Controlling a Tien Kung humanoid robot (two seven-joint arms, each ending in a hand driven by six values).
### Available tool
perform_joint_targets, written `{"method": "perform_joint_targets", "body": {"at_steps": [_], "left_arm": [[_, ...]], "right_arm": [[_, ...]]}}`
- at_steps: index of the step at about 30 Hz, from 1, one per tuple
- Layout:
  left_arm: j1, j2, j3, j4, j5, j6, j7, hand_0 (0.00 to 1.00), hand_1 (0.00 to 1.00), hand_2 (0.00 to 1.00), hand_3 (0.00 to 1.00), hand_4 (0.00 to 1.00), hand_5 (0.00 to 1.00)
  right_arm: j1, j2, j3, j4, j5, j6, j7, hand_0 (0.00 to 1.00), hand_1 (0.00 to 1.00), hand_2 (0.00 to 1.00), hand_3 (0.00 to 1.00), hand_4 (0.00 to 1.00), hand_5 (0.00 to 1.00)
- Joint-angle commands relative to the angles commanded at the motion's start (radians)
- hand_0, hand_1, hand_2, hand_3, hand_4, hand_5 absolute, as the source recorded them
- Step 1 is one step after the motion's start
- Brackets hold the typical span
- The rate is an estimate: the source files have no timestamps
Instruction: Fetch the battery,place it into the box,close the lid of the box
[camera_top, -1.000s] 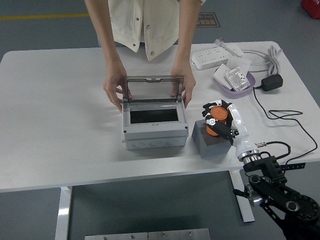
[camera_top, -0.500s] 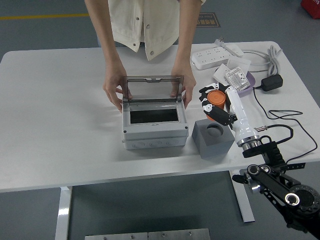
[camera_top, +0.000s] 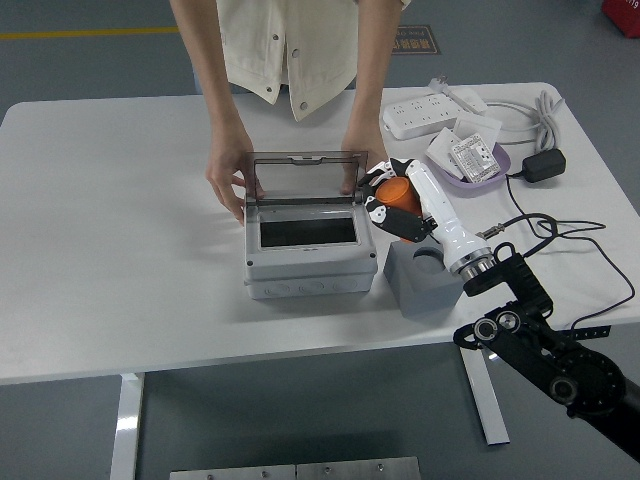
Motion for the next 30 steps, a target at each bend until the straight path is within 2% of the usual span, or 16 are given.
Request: {"method": "perform_joint_targets", "body": {"at_steps": [3,10,16,22,30], "left_arm": [[-0.001,0.001,0.000,0.000,-0.001,0.000,0.000,0.608,0.745,0.571,0.535,0.191,0.002],[-0.004,0.003,0.003,0.000,-0.003,-0.001,0.001,0.608,0.745,0.571,0.534,0.191,0.003],[-0.005,0.006,0.007,0.000,-0.007,-0.001,0.001,0.608,0.745,0.572,0.534,0.194,0.004],[-0.007,0.010,0.012,0.000,-0.010,-0.001,0.002,0.609,0.745,0.573,0.534,0.196,0.005],[-0.012,0.014,0.020,0.000,-0.013,-0.002,0.003,0.608,0.745,0.573,0.533,0.196,0.008]], "right_arm": [[0.034,0.012,-0.024,-0.009,-0.086,0.023,-0.042,0.011,0.155,0.241,0.263,0.002,0.002],[0.111,0.039,-0.078,-0.040,-0.243,0.056,-0.083,0.007,0.159,0.240,0.253,0.002,0.002],[0.189,0.059,-0.141,-0.087,-0.322,0.089,-0.110,0.009,0.160,0.239,0.253,0.002,0.002],[0.271,0.083,-0.212,-0.159,-0.345,0.105,-0.120,0.014,0.165,0.239,0.253,0.002,0.002],[0.362,0.131,-0.291,-0.284,-0.315,0.112,-0.122,0.019,0.169,0.239,0.253,0.002,0.002]]}}
